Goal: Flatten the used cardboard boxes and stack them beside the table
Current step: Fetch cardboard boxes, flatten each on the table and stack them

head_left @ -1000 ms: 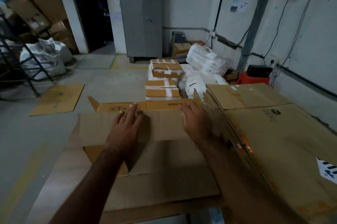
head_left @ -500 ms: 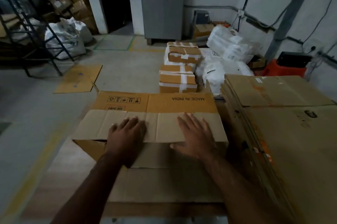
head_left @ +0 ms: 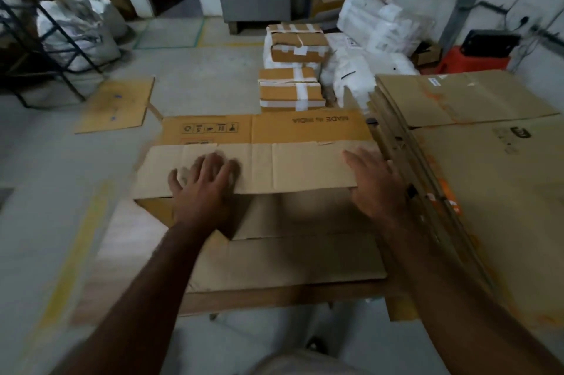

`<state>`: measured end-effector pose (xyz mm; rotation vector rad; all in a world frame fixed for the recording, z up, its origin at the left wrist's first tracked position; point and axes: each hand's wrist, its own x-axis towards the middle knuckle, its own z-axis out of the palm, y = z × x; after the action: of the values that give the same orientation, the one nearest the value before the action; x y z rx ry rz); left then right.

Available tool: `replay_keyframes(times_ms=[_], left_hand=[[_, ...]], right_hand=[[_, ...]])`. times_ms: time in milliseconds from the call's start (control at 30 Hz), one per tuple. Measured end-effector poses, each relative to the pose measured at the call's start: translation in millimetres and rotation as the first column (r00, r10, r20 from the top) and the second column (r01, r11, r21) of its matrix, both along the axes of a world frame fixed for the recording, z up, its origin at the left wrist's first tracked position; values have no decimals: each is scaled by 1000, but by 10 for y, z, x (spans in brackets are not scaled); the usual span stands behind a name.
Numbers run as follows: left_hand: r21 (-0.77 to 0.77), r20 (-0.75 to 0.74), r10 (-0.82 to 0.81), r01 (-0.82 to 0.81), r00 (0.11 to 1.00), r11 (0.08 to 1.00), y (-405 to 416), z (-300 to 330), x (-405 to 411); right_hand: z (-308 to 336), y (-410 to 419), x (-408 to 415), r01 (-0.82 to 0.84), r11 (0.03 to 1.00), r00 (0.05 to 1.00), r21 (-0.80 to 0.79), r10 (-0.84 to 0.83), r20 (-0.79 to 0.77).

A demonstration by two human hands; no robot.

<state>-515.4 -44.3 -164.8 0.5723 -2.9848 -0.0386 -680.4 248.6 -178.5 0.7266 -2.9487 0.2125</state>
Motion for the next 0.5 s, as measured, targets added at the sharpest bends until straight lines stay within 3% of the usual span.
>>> replay_keyframes(times_ms=[100, 167, 233, 333, 500], left_hand=[[111, -88, 311, -300, 946, 947, -254, -62, 293], [223, -94, 396, -368, 913, 903, -379, -97, 433], [331, -158, 371, -305, 915, 893, -459, -143, 503], [436, -247, 293, -164, 924, 885, -606, -197, 627], [474, -274, -32, 164, 961, 865, -887, -261, 900]], right_hand=[[-5, -28, 26, 40, 998, 996, 38, -37, -79], [7, -199, 103, 106, 990, 992, 98, -98, -81], [37, -464, 230, 116, 985, 990, 127, -105, -90], [137, -964, 496, -6, 991, 986, 133, 28, -163], [203, -1850, 946, -223, 944, 956, 241, 260, -134]])
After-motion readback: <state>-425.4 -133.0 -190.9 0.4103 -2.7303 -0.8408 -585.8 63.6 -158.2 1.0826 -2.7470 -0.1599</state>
